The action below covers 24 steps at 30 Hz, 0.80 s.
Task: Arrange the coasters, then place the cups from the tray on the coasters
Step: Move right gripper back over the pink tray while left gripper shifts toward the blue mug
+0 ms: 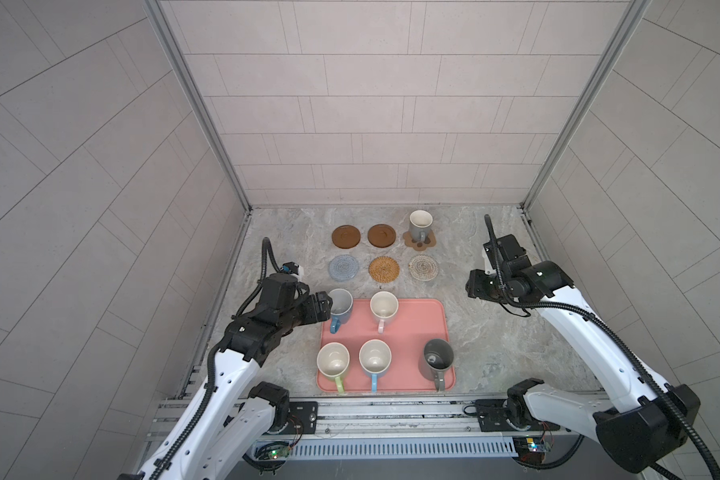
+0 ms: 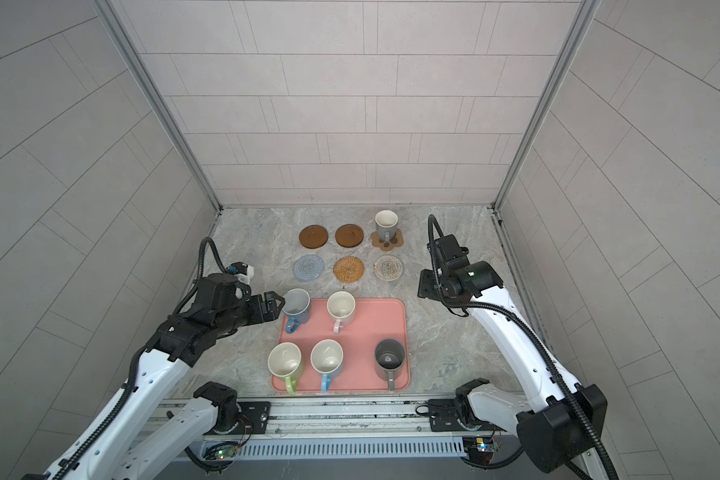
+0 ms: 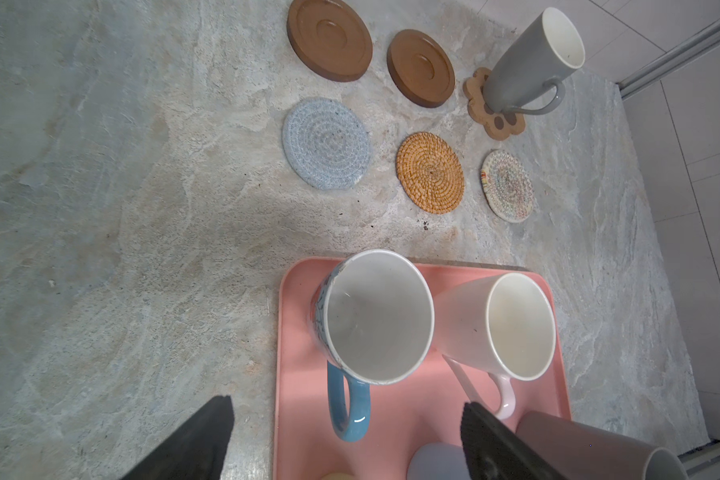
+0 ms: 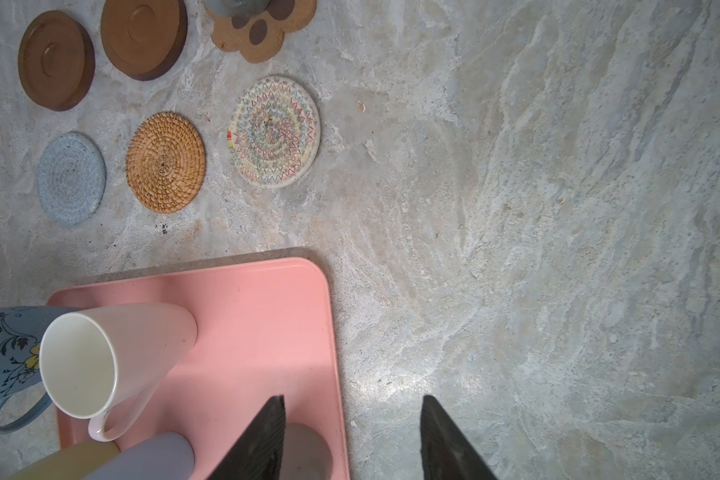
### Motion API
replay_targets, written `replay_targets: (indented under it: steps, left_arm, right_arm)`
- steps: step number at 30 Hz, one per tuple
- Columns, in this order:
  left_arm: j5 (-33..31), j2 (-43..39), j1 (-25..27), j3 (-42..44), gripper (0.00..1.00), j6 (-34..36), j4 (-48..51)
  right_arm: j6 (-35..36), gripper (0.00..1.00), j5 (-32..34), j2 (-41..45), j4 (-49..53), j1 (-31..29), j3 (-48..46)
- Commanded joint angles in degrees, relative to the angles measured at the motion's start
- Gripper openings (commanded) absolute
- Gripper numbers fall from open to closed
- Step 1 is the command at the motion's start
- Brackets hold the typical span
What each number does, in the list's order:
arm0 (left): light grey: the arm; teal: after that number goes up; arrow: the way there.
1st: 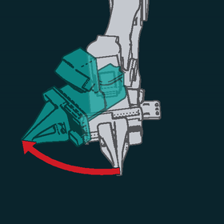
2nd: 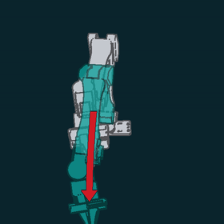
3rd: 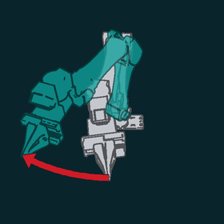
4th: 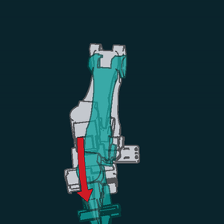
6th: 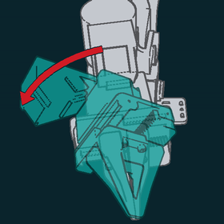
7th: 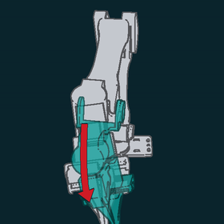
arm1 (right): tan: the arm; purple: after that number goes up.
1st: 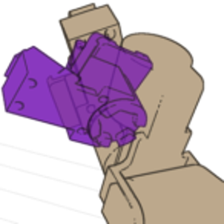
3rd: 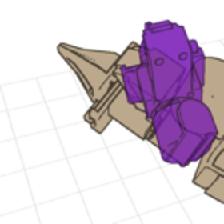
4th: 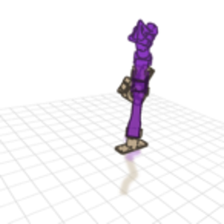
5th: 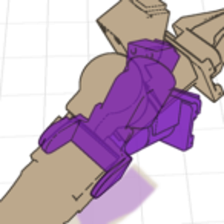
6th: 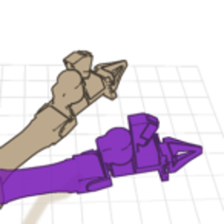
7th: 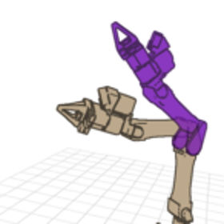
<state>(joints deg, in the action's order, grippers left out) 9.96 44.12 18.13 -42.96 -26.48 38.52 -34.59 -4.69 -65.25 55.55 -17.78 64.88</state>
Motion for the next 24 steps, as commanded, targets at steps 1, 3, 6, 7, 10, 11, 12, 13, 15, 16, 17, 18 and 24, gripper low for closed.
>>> replay_targets:
  steps: [1,3,6,7,10,11,12,13,15,16,17,18,24]
  left_arm:
    - [-0.5,0.0,0.4,-2.0,0.92,1.3,2.0]
    - [0.3,0.0,0.7,-2.2,0.92,2.1,1.7]
    - [1.8,2.1,1.3,-2.8,0.92,3.8,1.9]
    - [2.0,2.4,1.5,-2.8,0.92,4.0,1.9]
    - [1.4,2.5,1.6,-2.9,0.92,3.8,1.8]
    - [1.3,2.5,1.6,-2.8,0.92,3.6,1.7]
    - [1.4,2.5,1.7,-2.7,0.92,3.6,1.5]
    - [1.3,2.5,1.6,-2.5,0.92,3.4,1.3]
    - [1.4,2.6,1.6,-2.4,0.92,3.4,1.1]
    - [1.4,2.7,1.7,-2.3,0.92,3.3,1.0]
    - [1.4,2.8,1.7,-2.3,0.92,3.3,1.0]
    - [1.4,2.7,1.6,-2.3,0.92,3.2,0.9]
    - [0.7,1.3,1.6,-1.3,0.93,1.9,0.2]
  right_arm:
    - [-1.8,0.55,0.6,2.3,0.2,-0.8,-0.7]
    - [-2.1,0.55,0.7,2.8,0.4,-0.9,-1.0]
    - [-2.5,0.54,0.6,3.1,0.5,-1.1,-1.2]
    - [-2.7,0.55,0.4,3.2,0.4,-1.2,-1.1]
    - [-4.1,0.55,0.0,3.1,-0.4,-2.6,-1.0]
    - [-4.8,0.54,0.2,2.8,-0.6,-3.3,-1.0]
    - [-5.6,0.55,0.5,2.3,-0.9,-4.5,-1.0]
    - [-6.2,0.55,0.7,1.6,-1.0,-5.6,-0.8]
    - [-7.7,0.55,2.0,-0.1,-1.0,-8.9,0.1]
    - [-8.2,0.55,2.7,-1.0,-1.0,-10.3,0.7]
    - [-8.7,0.55,3.6,-1.9,-1.0,-12.1,1.5]
    - [-9.4,0.55,4.3,-3.0,-1.2,-13.8,2.5]
    - [-14.6,0.55,7.3,-9.5,-5.2,-23.5,6.0]
